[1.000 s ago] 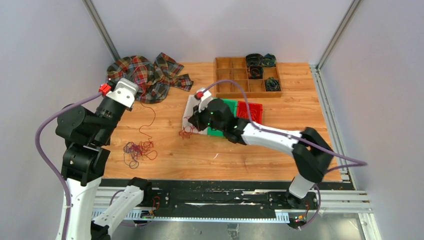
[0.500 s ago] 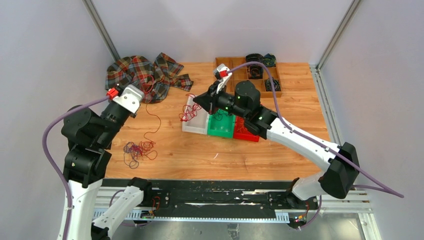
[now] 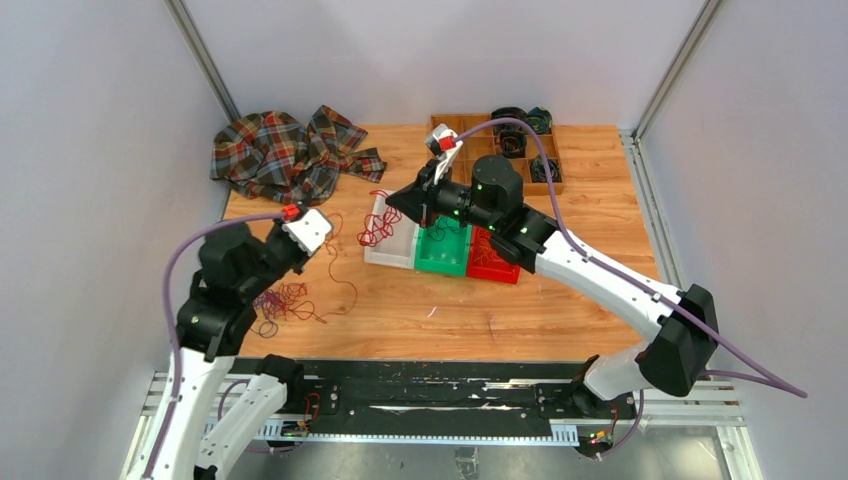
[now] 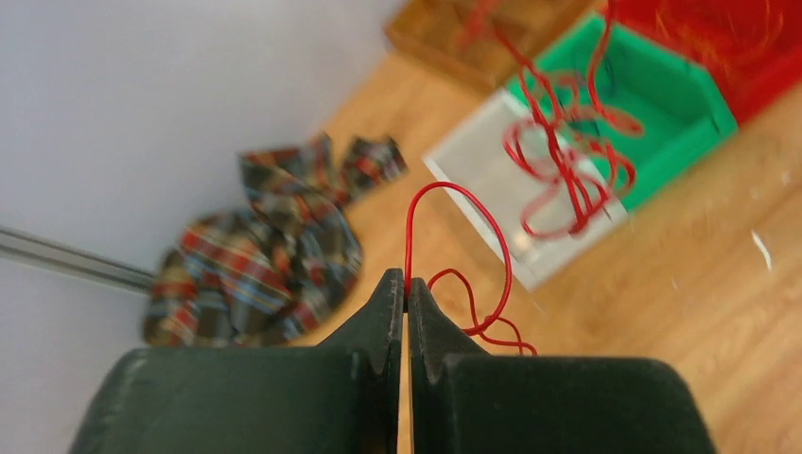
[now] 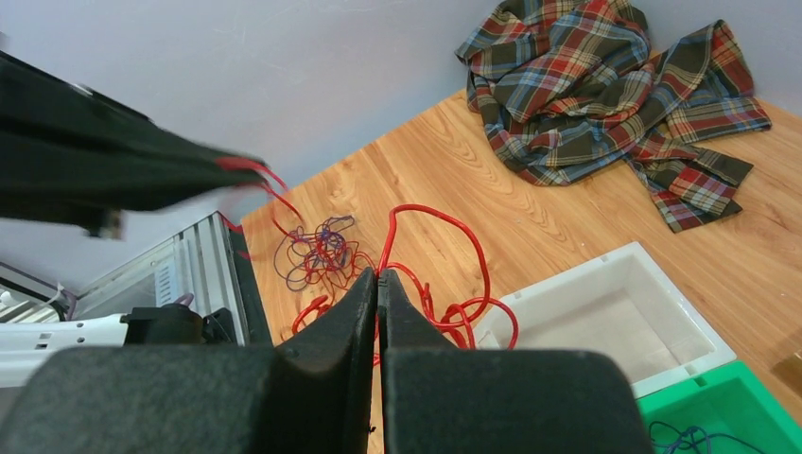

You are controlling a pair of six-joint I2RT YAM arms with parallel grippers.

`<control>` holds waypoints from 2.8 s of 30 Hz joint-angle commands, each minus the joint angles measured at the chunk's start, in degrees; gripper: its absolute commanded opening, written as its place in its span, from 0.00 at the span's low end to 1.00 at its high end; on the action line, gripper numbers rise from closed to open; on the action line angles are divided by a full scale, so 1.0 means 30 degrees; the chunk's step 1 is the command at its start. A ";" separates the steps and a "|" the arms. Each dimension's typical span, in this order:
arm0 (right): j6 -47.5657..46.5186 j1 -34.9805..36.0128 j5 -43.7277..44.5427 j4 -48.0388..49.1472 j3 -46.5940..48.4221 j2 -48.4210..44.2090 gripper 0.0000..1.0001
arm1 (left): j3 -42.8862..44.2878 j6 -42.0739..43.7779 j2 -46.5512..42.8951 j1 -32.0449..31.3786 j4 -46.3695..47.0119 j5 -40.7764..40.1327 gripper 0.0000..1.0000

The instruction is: Untangle the cables

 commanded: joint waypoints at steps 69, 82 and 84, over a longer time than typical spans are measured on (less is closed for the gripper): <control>-0.2674 0.5652 0.3800 0.4855 0.2114 1.3154 0.01 | 1.7915 -0.1670 0.6381 -0.0104 0.1971 0.2797 0.00; 0.1119 0.3193 0.2078 0.6398 -0.5202 0.6842 0.01 | 0.4632 0.3770 0.3333 -0.0103 -0.0513 -0.2669 0.01; 0.1285 0.3193 0.1891 0.5972 -0.5288 0.6730 0.01 | 0.3287 0.3738 0.3684 -0.0104 -0.2229 -0.1929 0.11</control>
